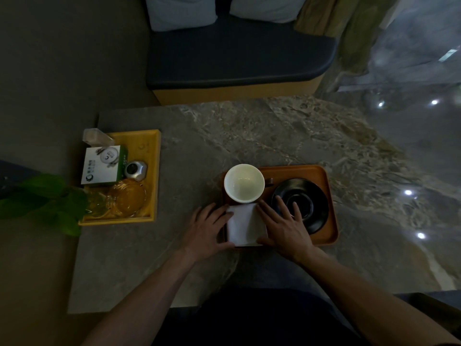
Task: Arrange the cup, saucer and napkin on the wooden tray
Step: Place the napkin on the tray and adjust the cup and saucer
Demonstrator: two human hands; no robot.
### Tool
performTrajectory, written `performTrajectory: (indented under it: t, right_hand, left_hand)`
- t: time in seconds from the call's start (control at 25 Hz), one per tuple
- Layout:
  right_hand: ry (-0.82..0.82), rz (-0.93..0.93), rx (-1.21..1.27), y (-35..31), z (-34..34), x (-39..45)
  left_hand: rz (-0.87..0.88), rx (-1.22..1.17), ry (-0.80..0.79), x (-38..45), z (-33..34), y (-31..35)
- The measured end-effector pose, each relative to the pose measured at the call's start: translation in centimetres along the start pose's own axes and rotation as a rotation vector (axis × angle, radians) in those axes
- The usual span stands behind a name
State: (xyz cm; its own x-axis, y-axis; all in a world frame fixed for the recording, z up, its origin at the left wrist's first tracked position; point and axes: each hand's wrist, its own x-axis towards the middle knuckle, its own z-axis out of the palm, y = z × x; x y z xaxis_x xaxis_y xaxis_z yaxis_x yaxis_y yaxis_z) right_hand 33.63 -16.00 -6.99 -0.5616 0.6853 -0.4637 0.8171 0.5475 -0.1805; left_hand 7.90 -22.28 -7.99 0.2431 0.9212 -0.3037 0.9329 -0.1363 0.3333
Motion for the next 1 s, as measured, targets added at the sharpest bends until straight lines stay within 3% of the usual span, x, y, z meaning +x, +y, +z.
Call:
performTrajectory:
  t: [1.0]
  right_hand:
    - [-0.001, 0.034, 0.013, -0.66, 0.11, -0.33]
  left_hand:
    - [0.044, 0.048, 0.004, 0.25, -0.71, -0.09]
